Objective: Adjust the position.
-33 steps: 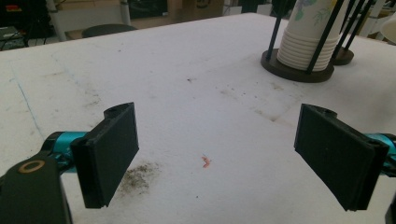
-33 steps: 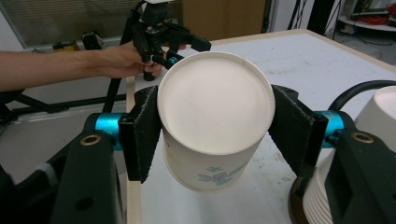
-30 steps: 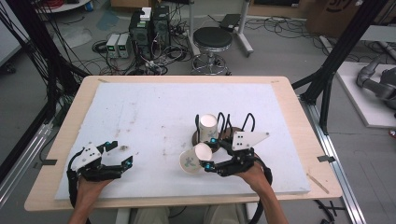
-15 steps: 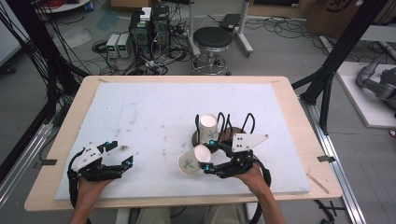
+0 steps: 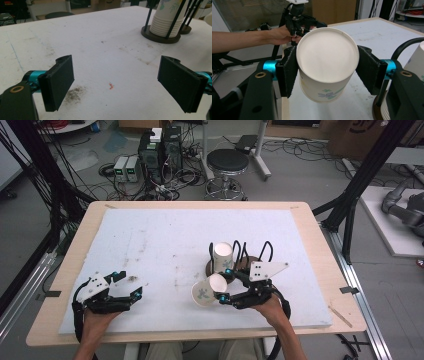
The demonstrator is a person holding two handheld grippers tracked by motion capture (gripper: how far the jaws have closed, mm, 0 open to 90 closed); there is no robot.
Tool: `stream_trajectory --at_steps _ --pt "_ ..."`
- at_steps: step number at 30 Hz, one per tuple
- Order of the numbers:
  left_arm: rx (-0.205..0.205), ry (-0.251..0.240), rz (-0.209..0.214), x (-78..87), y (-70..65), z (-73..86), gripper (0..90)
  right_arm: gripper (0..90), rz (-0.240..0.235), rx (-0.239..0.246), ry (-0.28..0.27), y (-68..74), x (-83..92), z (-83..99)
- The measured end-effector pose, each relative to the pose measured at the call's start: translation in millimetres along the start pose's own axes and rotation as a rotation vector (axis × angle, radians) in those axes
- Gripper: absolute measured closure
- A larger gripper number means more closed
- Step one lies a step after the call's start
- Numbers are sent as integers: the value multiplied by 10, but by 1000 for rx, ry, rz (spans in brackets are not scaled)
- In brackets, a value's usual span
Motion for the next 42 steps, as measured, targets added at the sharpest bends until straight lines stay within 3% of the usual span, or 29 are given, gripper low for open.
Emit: stream_trajectory --at_steps 2,5,8,10,13,14,23,26,42 --pt "7 4 21 -3 8 -10 136 377 -4 3 4 -3 -14 -4" --pt "14 -13 96 -1 -34 -94 134 377 -25 1 -5 2 -36 -28" --pt "-12 -6 213 -40 -166 -224 134 377 -32 3 -14 -9 -56 -56" --pt "-39 17 291 -94 -277 -313 134 377 -44 0 -20 -10 -67 -70" --pt "-47 54 430 -206 -451 -447 134 377 -39 9 -29 -31 -90 -94" --pt "-61 56 448 -248 -497 -481 134 377 -54 4 -29 -21 -98 -103" --pt "-126 44 601 -529 -860 -643 108 377 -69 12 -36 -14 -112 -151" --pt "-149 53 620 -591 -944 -659 102 377 -67 19 -35 -19 -106 -169" --pt "-181 79 725 -864 -1296 -674 83 377 -78 17 -41 -18 -112 -195"
Point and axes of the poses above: each handheld gripper's, and its own axes: x roughly backward along the jaws, z roughly out of its underside, y roughly to its left, the point moved 5 cm from there along -x, roughly forward along the jaws, and after that the axes turned 9 degrees about x, right-handed, at the moved point
